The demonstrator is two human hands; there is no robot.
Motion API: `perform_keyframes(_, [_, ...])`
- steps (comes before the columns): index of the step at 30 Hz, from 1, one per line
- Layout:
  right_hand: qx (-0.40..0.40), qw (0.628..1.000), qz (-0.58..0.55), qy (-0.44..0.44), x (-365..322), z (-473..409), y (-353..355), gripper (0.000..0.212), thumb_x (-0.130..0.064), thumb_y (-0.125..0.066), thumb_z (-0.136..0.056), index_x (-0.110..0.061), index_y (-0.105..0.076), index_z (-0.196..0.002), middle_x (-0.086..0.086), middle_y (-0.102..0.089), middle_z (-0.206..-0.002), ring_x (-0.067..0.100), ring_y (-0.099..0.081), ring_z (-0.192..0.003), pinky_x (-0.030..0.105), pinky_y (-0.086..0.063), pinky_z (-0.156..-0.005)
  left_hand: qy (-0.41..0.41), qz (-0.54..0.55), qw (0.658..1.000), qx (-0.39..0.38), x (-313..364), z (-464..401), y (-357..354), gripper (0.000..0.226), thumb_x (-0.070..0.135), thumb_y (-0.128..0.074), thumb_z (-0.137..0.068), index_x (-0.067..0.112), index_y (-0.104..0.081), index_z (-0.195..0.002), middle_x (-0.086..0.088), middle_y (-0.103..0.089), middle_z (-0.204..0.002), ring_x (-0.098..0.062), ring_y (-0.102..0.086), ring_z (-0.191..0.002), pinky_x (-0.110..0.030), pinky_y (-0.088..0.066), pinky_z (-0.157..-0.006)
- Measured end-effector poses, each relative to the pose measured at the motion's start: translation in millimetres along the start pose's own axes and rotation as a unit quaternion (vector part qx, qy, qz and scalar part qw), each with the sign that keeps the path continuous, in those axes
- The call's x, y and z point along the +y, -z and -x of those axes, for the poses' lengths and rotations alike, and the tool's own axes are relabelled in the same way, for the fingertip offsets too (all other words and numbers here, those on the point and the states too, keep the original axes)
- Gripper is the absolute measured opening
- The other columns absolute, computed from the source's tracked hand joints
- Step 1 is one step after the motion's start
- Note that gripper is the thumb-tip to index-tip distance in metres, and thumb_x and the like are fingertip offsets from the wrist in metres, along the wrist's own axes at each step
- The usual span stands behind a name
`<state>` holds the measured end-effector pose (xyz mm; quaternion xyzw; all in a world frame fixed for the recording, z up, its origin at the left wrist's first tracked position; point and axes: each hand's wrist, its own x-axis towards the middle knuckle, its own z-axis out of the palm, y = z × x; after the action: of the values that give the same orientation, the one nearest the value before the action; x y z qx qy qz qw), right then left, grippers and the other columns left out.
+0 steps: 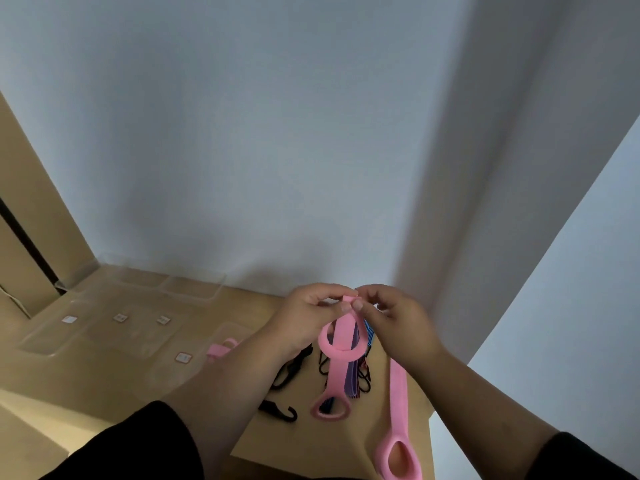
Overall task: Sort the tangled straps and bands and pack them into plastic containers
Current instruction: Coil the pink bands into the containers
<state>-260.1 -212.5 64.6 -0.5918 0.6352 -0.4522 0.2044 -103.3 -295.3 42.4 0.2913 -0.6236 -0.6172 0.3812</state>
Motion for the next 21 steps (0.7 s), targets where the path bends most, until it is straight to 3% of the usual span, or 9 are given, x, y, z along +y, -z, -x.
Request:
perform_keyframes(5, [-0.042,0.994,-0.076,-0.060,-5.2,-4.6,-6.3,0.013,-0.022,-0.069,-0.094,-0.024,-0.072,-0.106,-0.008,-0.074,-0.093,-0.004,-0.066,-0.083,0.008,-0.048,-0.072,0.001,0.018,1.000,0.020,-2.4,0.3,9.0,0.027,0.002,-0.073,-0.087,0.027,-0.080,-0.096,-0.017,-0.073,-0.108,-0.030,-0.071,-0.098,-0.039,-0.056,-0.089])
perform_keyframes(7, [-0.050,0.990,-0.101,-0.087,-5.5,-8.0,-9.6,0.007,-0.021,-0.067,-0.096,-0.021,-0.074,-0.096,0.000,-0.075,-0.087,0.007,-0.067,-0.077,0.023,-0.052,-0.073,0.008,0.017,1.000,0.020,-2.9,0.1,12.4,0.028,0.005,-0.073,-0.086,0.029,-0.079,-0.099,-0.017,-0.070,-0.111,-0.033,-0.069,-0.096,-0.041,-0.056,-0.089])
perform_keyframes(10, [-0.017,0.988,-0.112,-0.108,-5.9,-13.8,-11.8,0.016,-0.025,-0.066,-0.096,-0.018,-0.071,-0.083,0.005,-0.073,-0.080,0.015,-0.064,-0.070,0.041,-0.056,-0.073,0.035,0.036,0.999,0.014,-2.8,1.5,14.8,0.032,0.004,-0.073,-0.085,0.023,-0.070,-0.110,-0.008,-0.069,-0.101,-0.020,-0.066,-0.090,-0.038,-0.054,-0.083])
perform_keyframes(12, [0.006,0.988,-0.116,-0.100,-9.0,-17.7,-11.6,0.017,-0.025,-0.063,-0.097,-0.016,-0.068,-0.083,0.001,-0.072,-0.077,0.011,-0.064,-0.067,0.037,-0.056,-0.069,0.052,0.038,0.998,-0.011,-5.9,5.1,16.4,0.031,0.007,-0.073,-0.084,0.012,-0.067,-0.113,-0.010,-0.072,-0.103,-0.023,-0.067,-0.094,-0.040,-0.053,-0.088])
perform_keyframes(14, [0.011,0.991,-0.108,-0.080,-14.8,-21.0,-11.2,0.016,-0.022,-0.061,-0.099,-0.013,-0.065,-0.087,-0.001,-0.070,-0.077,0.003,-0.061,-0.063,0.023,-0.053,-0.062,0.066,0.016,0.997,-0.040,-12.3,12.3,16.1,0.027,0.007,-0.071,-0.085,0.004,-0.067,-0.112,-0.014,-0.073,-0.106,-0.028,-0.068,-0.098,-0.042,-0.052,-0.092])
perform_keyframes(16, [0.009,0.994,-0.097,-0.057,-18.1,-25.4,-11.3,0.013,-0.020,-0.060,-0.100,-0.014,-0.063,-0.089,-0.002,-0.069,-0.079,0.002,-0.059,-0.064,0.018,-0.050,-0.060,0.079,0.005,0.996,-0.042,-22.5,20.2,14.8,0.024,0.007,-0.069,-0.087,0.005,-0.070,-0.111,-0.018,-0.073,-0.109,-0.032,-0.068,-0.103,-0.044,-0.053,-0.096])
perform_keyframes(21, [0.013,0.997,-0.070,-0.016,-21.2,-32.9,-13.0,0.010,-0.016,-0.060,-0.099,-0.018,-0.061,-0.089,-0.002,-0.067,-0.085,0.000,-0.055,-0.068,0.012,-0.045,-0.062,0.141,0.014,0.989,-0.032,-32.8,32.0,11.3,0.017,0.008,-0.057,-0.099,0.010,-0.073,-0.107,-0.016,-0.075,-0.100,-0.033,-0.072,-0.093,-0.058,-0.055,-0.091])
